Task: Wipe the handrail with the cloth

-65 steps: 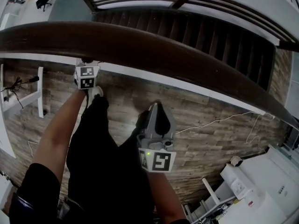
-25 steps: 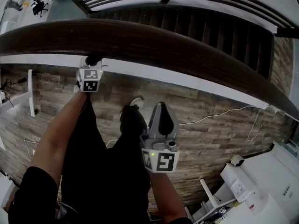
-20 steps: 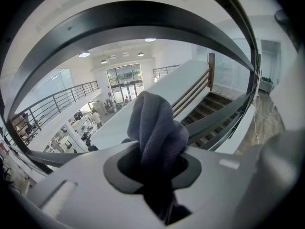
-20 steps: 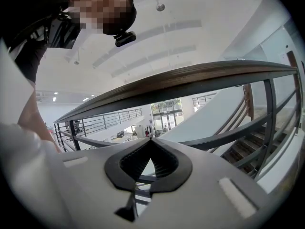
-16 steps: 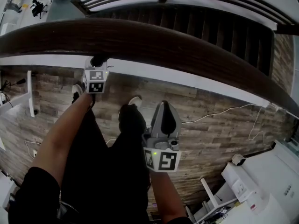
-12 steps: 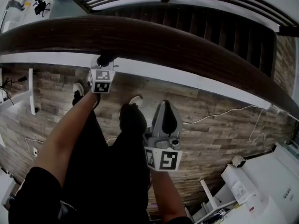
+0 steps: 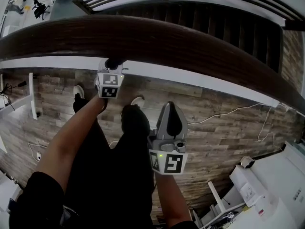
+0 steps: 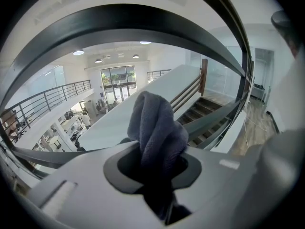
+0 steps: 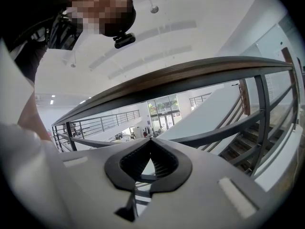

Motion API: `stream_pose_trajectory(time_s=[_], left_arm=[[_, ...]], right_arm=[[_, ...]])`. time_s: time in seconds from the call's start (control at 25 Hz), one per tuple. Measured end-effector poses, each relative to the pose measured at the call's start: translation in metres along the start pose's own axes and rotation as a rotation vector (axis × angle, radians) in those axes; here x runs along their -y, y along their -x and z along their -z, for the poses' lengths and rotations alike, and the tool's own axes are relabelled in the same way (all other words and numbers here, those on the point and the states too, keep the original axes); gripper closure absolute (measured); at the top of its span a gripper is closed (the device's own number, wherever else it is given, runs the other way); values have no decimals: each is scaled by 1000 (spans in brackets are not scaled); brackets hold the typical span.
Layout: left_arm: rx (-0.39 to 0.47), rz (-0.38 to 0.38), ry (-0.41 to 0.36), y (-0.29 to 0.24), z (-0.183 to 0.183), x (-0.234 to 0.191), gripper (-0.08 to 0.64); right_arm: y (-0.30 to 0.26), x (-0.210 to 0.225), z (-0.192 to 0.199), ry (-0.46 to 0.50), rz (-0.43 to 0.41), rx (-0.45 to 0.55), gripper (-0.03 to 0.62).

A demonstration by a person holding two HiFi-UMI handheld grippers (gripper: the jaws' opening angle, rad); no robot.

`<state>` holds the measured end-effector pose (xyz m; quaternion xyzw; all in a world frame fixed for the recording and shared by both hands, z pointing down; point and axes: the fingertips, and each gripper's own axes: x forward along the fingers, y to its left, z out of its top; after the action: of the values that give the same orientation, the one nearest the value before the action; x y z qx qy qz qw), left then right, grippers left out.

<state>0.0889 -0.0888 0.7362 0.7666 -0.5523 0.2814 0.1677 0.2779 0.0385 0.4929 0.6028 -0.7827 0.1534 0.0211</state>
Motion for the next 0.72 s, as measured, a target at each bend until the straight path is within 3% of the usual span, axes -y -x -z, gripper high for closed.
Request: stream_pose_trajectory(time_s=[0.44,0.72], left_arm=[[15,111,-50,-18,-9,64,483],[-23,183,-63,-25,-19,107,483]], right_arm=[[16,34,-2,-32,58,17,591],[23,53,-10,-43,99,23,591]])
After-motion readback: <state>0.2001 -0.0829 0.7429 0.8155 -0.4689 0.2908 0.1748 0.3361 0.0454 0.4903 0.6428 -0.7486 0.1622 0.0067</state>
